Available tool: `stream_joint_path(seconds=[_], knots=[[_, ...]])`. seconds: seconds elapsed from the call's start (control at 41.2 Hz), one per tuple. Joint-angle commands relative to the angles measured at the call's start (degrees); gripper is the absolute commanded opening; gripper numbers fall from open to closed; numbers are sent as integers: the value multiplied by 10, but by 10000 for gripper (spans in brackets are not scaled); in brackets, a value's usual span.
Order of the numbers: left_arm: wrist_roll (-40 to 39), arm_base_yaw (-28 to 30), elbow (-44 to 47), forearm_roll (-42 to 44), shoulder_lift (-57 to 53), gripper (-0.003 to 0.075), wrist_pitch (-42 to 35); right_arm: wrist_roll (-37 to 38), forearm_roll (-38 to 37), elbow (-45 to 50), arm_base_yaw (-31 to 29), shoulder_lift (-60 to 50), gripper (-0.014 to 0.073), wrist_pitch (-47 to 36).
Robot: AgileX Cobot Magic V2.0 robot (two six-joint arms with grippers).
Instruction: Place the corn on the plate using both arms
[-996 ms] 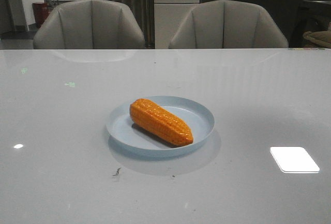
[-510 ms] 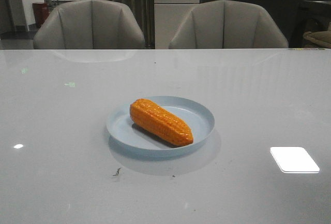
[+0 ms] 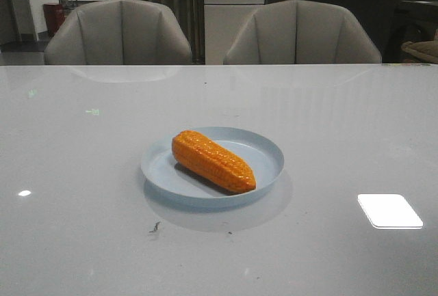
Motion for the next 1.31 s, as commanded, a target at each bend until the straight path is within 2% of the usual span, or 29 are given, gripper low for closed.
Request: stream_joint_path(seconds=[0.0, 0.17, 0.291, 0.607, 0.802, 0.947, 1.142, 1.215, 1.287], knots=[[-6, 0, -17, -7, -5, 421, -44, -5, 9, -13, -4, -2, 582, -31], [-6, 0, -16, -7, -9, 414, -44, -5, 9, -13, -4, -2, 582, -31], [-6, 3, -13, -7, -49, 369, -33, -5, 9, -13, -4, -2, 582, -31], [-6, 92, 58, 14, -214, 90, -36, -5, 9, -13, -4, -2, 582, -31], [-7, 95, 159, 28, -323, 97, -116, -5, 9, -13, -4, -2, 582, -31], [-40, 96, 239, 28, -412, 97, -179, -5, 9, -13, -4, -2, 582, -31], [-66, 96, 326, 28, -521, 97, -180, -5, 9, -13, -4, -2, 582, -31], [-66, 96, 350, 26, -516, 97, -206, -5, 9, -13, -4, -1, 582, -32], [-66, 96, 347, 26, -516, 95, -174, -5, 9, -13, -4, 0, 582, -32]])
